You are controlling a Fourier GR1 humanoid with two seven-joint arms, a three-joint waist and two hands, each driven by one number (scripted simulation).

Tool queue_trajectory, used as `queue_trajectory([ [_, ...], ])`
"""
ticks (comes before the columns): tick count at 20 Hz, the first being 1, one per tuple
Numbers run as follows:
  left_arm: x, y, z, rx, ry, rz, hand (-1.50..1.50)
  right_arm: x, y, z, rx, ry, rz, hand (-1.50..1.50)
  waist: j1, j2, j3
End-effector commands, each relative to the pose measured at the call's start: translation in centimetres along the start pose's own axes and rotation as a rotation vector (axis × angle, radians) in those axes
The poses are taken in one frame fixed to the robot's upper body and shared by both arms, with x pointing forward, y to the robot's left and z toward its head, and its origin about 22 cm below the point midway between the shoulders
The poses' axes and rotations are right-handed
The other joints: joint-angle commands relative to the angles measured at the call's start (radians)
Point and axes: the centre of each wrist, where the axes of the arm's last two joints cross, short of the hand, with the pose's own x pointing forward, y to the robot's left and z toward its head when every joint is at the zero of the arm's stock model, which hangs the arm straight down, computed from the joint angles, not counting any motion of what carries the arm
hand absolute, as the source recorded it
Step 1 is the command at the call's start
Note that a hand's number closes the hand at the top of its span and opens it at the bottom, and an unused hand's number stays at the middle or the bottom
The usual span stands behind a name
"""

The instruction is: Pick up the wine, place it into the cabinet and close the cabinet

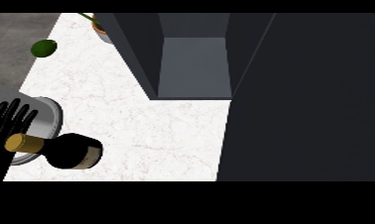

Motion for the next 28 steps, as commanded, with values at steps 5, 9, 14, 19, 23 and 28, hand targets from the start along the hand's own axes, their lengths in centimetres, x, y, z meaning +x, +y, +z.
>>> queue_trajectory([
  [5,-6.0,0.2,0.9,0.019,0.07,-0.001,-1.5,0.8,0.2,1.0,0.018,-0.026,-0.031,-1.5,-0.007,0.003,-0.005],
  [9,-7.8,1.2,2.5,-0.009,0.061,0.014,-1.5,1.0,-0.3,-0.1,0.009,-0.044,-0.023,-1.5,-0.002,0.004,-0.005],
  [14,-11.0,0.8,1.3,-0.014,0.085,0.042,-1.5,0.2,0.7,0.5,0.021,-0.043,-0.022,-1.5,-0.006,0.004,-0.004],
  [19,-13.0,-0.1,2.5,-0.022,0.104,0.055,-1.5,1.7,1.1,1.8,0.038,-0.036,-0.037,-1.5,-0.01,0.002,-0.005],
  [23,-12.6,2.7,2.4,0.006,0.104,0.123,-1.5,1.7,0.3,1.3,0.032,-0.049,-0.038,-1.5,-0.008,0.003,-0.005],
  [28,-13.8,0.9,0.7,-0.043,0.112,0.194,-1.5,1.2,-0.2,1.5,0.016,-0.04,-0.018,-1.5,-0.006,0.002,-0.004],
])
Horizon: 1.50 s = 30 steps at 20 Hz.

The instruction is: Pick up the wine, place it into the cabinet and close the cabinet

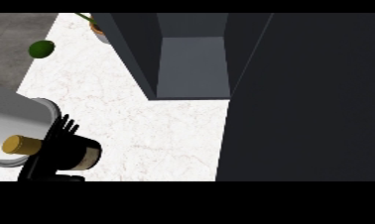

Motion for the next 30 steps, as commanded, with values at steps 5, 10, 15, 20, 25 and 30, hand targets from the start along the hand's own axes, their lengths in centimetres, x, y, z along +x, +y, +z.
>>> queue_trajectory([
  [5,-1.7,0.0,0.0,-0.083,-0.072,0.122,-1.5,1.2,-0.2,1.0,0.006,-0.034,-0.029,-1.5,-0.006,0.003,-0.004],
  [10,-2.0,-1.3,-1.5,-0.129,-0.09,0.129,-1.5,0.3,-0.1,-0.1,0.004,-0.008,-0.03,-1.5,-0.001,0.004,-0.004],
  [15,-2.1,-1.5,-1.6,-0.099,-0.119,0.114,-1.5,1.3,-0.1,1.1,0.028,-0.015,-0.015,-1.5,0.0,0.001,-0.003],
  [20,-3.6,-4.0,-2.5,-0.072,-0.159,0.15,1.5,1.2,-0.5,1.1,0.019,0.002,-0.022,-1.5,-0.002,0.002,-0.003],
  [25,-2.6,-4.5,-4.6,-0.086,-0.141,0.195,1.5,0.9,0.1,0.8,0.011,-0.012,-0.045,-1.5,0.002,0.0,-0.002],
  [30,-2.2,-4.2,-4.9,-0.136,-0.117,0.217,1.5,-0.2,-0.3,-0.4,0.008,0.022,-0.018,-1.5,0.006,0.001,-0.002],
])
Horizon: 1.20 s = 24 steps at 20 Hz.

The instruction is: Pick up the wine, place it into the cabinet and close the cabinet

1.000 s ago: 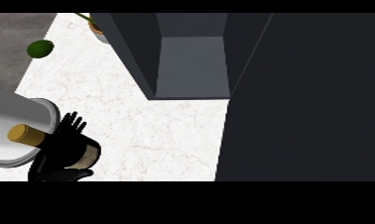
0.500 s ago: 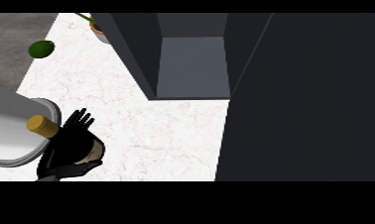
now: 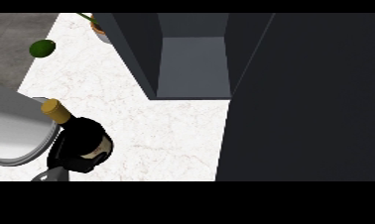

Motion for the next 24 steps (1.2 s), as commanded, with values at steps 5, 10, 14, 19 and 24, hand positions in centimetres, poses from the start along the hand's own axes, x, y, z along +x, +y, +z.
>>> queue_trajectory([
  [5,-0.6,-2.2,-2.1,0.052,-0.101,0.117,1.5,1.5,0.1,2.0,0.001,-0.011,-0.02,-1.5,0.0,-0.001,-0.001],
  [10,-2.4,-5.5,-2.7,0.214,-0.138,0.149,1.5,0.2,1.1,2.2,0.004,0.006,-0.032,-1.5,0.005,-0.003,0.0],
  [14,-2.1,-4.8,-2.9,0.201,-0.214,0.144,1.5,1.3,-0.7,1.8,0.014,-0.016,-0.011,-1.5,0.0,0.001,-0.001],
  [19,-1.3,-5.7,-3.1,0.136,-0.174,0.182,1.5,1.1,-0.3,3.3,0.016,0.001,-0.018,-1.5,0.005,-0.002,0.0],
  [24,-2.0,-11.1,-3.7,0.054,-0.172,0.146,1.5,-0.4,-1.7,0.9,0.004,-0.021,-0.023,-1.5,0.008,-0.002,0.0],
])
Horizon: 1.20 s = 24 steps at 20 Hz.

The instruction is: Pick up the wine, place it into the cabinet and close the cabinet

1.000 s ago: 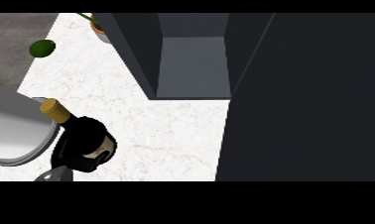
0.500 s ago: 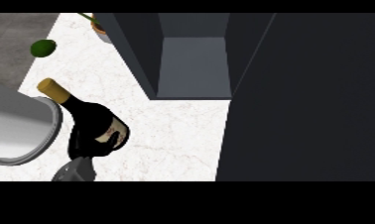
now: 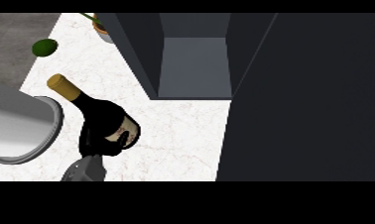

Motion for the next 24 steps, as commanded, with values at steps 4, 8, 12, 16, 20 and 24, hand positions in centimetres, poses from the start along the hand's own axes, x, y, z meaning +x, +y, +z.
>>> queue_trajectory([
  [4,0.6,-4.3,0.4,-0.101,0.023,0.01,1.5,2.3,0.3,1.4,0.011,-0.028,-0.037,-1.5,0.0,0.0,0.0],
  [8,1.4,-9.0,0.3,-0.119,0.037,0.015,1.5,0.5,0.4,1.0,0.006,-0.027,-0.041,-1.5,-0.001,0.0,0.0],
  [12,1.2,-12.2,2.2,-0.102,0.052,0.024,1.5,0.0,-0.9,0.2,0.039,-0.025,-0.04,-1.5,-0.001,0.001,0.0],
  [16,3.0,-14.2,0.1,-0.088,0.075,0.042,1.5,0.1,-1.2,-0.3,0.012,-0.013,-0.029,-1.5,-0.002,0.002,0.0],
  [20,-0.3,-15.8,2.1,-0.019,0.098,0.015,1.5,0.9,0.8,0.9,0.022,-0.016,-0.028,-1.5,-0.009,0.002,-0.001],
  [24,-0.4,-17.6,1.0,-0.008,0.13,0.002,1.5,0.2,-1.0,0.0,0.007,-0.022,-0.031,-1.5,-0.009,0.003,-0.001],
])
